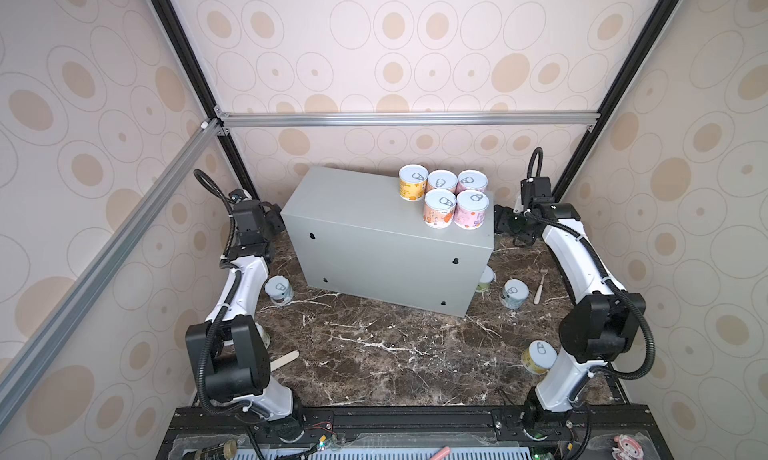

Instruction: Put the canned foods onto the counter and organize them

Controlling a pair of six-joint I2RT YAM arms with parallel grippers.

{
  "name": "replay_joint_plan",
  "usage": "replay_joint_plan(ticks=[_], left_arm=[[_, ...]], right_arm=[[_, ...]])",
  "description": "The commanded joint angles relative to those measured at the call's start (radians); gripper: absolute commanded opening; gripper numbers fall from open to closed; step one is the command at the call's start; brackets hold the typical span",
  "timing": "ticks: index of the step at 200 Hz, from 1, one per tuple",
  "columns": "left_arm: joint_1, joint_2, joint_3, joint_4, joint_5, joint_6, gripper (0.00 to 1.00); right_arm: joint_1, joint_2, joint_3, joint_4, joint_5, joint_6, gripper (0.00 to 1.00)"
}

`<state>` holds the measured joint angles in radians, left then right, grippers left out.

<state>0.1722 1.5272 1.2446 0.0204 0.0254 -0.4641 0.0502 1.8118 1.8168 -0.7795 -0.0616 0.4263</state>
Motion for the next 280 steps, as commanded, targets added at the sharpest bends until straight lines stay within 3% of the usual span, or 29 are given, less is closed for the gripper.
replay_joint_plan(ticks=[1, 142, 232, 280], left_arm=[[-0.215, -0.079, -0.036, -0.033, 0.305, -0.005, 0.82], [-0.275, -0.210, -0.140, -0.063, 0.260, 0.015, 0.81], [-0.260, -0.157, -0.030, -0.094, 0.237, 0.036, 0.86], [-0.252, -0.193, -0.020, -0.094, 0.190, 0.038, 0.97]], right_arm=[[0.123, 0.056, 0.067, 0.049, -0.241, 0.012, 0.99], [0.170, 0.296, 0.408, -0.083, -0.277, -0.018, 0.99], [0.141, 0.201, 0.351, -0.135, -0.186, -0.024, 0.99], [0.117, 0.080, 0.244, -0.128, -0.142, -0.022, 0.99]])
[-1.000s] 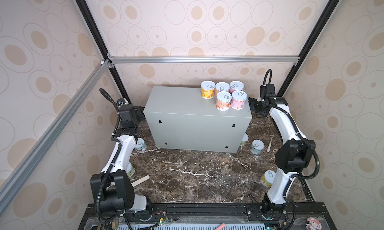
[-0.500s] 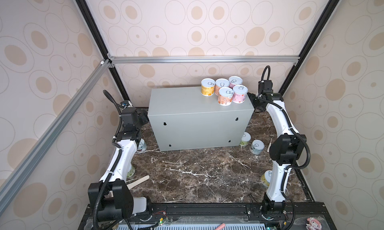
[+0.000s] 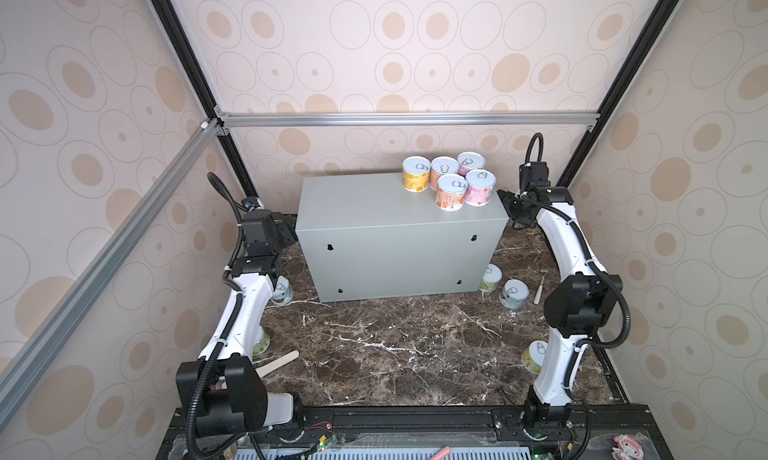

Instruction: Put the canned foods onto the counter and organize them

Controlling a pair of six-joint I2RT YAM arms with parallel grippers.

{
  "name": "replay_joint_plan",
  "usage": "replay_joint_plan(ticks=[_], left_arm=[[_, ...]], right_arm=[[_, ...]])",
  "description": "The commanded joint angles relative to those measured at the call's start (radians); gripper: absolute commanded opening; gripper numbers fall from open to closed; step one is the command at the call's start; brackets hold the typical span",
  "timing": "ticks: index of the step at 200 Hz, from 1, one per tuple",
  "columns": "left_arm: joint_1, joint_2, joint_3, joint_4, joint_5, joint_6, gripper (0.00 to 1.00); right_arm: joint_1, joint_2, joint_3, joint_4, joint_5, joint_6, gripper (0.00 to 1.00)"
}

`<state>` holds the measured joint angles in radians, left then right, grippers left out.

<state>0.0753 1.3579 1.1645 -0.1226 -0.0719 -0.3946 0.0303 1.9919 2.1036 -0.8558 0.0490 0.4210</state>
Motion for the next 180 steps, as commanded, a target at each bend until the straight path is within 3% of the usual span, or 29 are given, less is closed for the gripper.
replay_joint_plan(ticks=[1, 60, 180], left_arm=[[-0.155, -0.025, 0.060, 0.048, 0.285, -0.031, 0.98], [-0.136, -0.118, 0.001, 0.007, 0.242, -0.032, 0.99], [-0.132, -0.387, -0.274, -0.096, 0.168, -0.064, 0.99]], right_arm=[[0.136, -0.103, -0.046, -0.051, -0.251, -0.017, 0.99], [0.104, -0.292, -0.242, -0.035, -0.203, -0.004, 0.99], [0.046, -0.821, -0.904, 0.030, -0.063, 0.076, 0.99]])
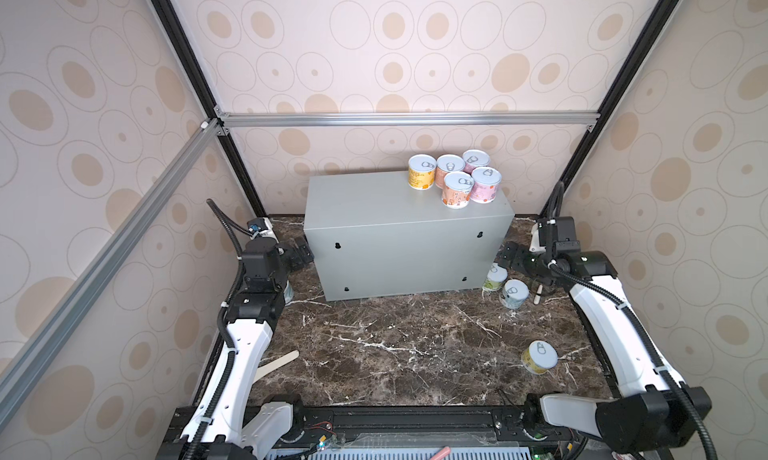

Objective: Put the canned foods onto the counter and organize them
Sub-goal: 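Lower the right gripper toward the yellow-labelled can while the left gripper lowers beside the cabinet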

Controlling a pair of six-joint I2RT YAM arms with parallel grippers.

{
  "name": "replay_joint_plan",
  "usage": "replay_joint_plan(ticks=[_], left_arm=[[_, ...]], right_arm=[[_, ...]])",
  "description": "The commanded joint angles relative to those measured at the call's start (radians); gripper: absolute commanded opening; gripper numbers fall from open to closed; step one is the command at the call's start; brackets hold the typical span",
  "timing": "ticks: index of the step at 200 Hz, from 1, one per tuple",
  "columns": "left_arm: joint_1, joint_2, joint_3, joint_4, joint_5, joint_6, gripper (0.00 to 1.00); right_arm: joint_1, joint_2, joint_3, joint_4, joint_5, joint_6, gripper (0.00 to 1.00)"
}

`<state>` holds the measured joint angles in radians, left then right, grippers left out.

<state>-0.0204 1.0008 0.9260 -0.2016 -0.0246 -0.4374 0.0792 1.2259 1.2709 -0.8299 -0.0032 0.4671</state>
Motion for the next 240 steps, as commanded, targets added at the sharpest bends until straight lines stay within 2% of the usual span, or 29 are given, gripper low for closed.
replay_joint_plan(ticks=[1, 71, 130, 161, 203, 240], left_arm=[[-0.035, -0.030, -0.037, -0.017, 0.121, -0.021, 0.99], [-0.035, -0.168, -0.204, -0.019, 0.116, -0.052, 0.99], [-0.035, -0.274, -0.365, 0.007, 0.135, -0.109, 0.99], [-0.035, -0.349, -0.476, 0.090, 0.217, -0.178, 0.99], [-0.042, -0.358, -0.544, 0.160, 0.284, -0.225, 0.99], [-0.054, -0.362, -0.581, 0.204, 0.288, -0.251, 0.99]], right_arm=[[-0.002, -0.056, -0.073, 0.003, -0.012, 0.030, 0.99], [-0.004, -0.175, -0.258, -0.001, 0.005, 0.115, 0.99], [-0.003, -0.309, -0.409, -0.064, 0.192, 0.210, 0.99], [-0.003, -0.340, -0.463, -0.104, 0.267, 0.269, 0.99], [-0.004, -0.364, -0.517, -0.144, 0.371, 0.352, 0.99], [-0.012, -0.381, -0.546, -0.180, 0.428, 0.403, 0.99]])
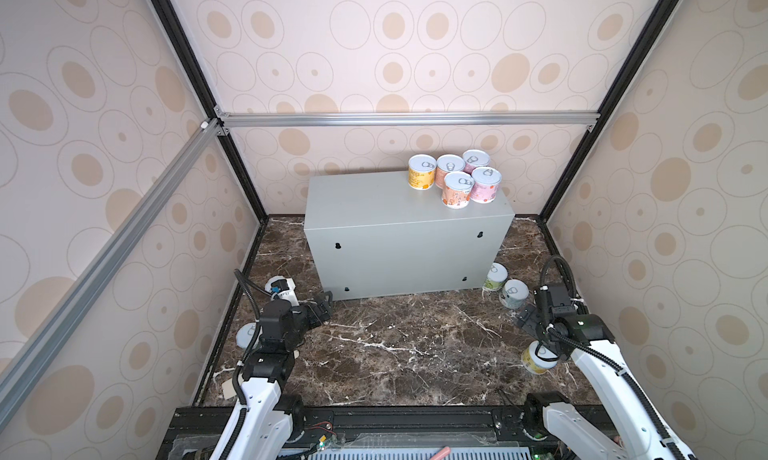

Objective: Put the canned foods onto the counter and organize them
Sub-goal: 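Lower the right gripper toward the yellow-labelled can while the left gripper lowers beside the cabinet, then center the right gripper over the yellow-labelled can on the table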

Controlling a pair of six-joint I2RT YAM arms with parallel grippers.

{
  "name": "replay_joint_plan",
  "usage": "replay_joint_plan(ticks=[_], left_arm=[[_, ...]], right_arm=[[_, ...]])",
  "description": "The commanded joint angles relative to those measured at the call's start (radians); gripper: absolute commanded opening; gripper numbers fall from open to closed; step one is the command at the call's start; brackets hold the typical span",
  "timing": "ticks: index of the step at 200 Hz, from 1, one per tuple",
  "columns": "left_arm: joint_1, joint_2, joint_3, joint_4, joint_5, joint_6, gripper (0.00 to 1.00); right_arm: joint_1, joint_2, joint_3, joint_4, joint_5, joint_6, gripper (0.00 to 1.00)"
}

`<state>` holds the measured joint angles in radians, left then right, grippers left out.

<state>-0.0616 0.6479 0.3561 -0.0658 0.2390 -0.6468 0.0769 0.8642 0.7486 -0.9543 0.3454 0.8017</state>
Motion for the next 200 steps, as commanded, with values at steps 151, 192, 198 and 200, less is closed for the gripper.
replay_joint_plan(ticks=[151, 192, 198, 200], left_arm=[[-0.096, 0.053, -0.012, 0.111, 0.107, -0.048, 0.99], [-0.101, 0.041, -0.013, 0.109, 0.103, -0.047, 0.99], [-0.101, 0.040, -0.013, 0.105, 0.101, -0.047, 0.99], [-0.101, 0.039, -0.013, 0.105, 0.100, -0.047, 0.99]], right_arm=[[-0.072, -0.026, -0.143, 0.100, -0.142, -0.054, 0.99], [-0.071, -0.006, -0.150, 0.141, -0.263, -0.084, 0.99], [-0.069, 0.000, -0.148, 0.145, -0.280, -0.088, 0.99], [-0.068, 0.003, -0.147, 0.146, -0.284, -0.088, 0.99]])
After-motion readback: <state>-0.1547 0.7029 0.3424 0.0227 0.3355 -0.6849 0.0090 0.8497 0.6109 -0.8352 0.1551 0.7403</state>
